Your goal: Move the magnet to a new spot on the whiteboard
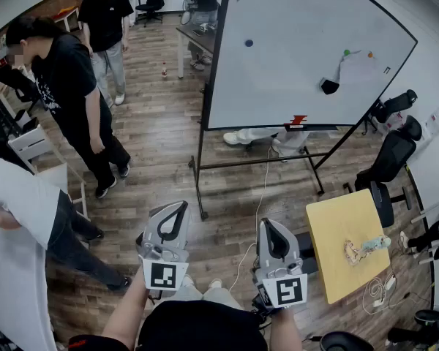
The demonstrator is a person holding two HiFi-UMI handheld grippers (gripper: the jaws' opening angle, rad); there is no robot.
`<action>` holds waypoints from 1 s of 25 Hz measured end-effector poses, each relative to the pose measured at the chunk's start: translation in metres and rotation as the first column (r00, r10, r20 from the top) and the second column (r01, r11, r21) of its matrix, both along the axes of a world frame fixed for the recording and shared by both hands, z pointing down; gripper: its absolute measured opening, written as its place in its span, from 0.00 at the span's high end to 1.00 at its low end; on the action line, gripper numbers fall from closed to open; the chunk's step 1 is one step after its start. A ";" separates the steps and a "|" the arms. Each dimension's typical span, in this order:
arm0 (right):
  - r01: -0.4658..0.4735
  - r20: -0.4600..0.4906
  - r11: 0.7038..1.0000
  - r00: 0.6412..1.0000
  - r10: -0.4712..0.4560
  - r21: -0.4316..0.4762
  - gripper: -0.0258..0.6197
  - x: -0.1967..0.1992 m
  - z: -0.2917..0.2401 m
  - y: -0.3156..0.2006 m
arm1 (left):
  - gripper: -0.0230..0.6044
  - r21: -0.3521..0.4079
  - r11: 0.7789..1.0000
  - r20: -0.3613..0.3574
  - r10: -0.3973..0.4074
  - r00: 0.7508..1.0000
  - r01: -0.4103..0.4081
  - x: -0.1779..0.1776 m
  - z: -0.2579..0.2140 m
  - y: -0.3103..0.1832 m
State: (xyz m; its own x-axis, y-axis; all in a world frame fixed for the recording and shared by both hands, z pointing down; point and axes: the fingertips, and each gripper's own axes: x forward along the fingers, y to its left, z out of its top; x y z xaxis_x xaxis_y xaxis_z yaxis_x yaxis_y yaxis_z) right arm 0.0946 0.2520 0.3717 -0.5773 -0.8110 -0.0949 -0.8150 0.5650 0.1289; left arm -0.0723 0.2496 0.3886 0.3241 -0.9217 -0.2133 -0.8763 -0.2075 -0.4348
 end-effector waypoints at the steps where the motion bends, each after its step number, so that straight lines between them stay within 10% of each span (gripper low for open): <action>1: 0.006 0.002 1.000 1.000 -0.006 0.003 0.96 0.000 -0.002 0.000 | 0.96 0.007 1.000 0.006 -0.002 1.000 0.002 0.002 -0.003 0.000; 25: 0.019 -0.002 0.999 1.000 -0.019 0.049 0.96 -0.019 -0.014 0.000 | 0.96 0.073 0.997 0.025 0.027 0.999 -0.028 -0.001 -0.021 0.002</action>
State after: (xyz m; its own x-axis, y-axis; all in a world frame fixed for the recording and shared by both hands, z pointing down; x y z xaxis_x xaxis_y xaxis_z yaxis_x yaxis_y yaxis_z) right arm 0.0759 0.2522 0.3574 -0.5930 -0.7940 -0.1336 -0.8037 0.5737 0.1578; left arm -0.0738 0.2515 0.3672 0.3550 -0.8945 -0.2718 -0.8597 -0.1980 -0.4709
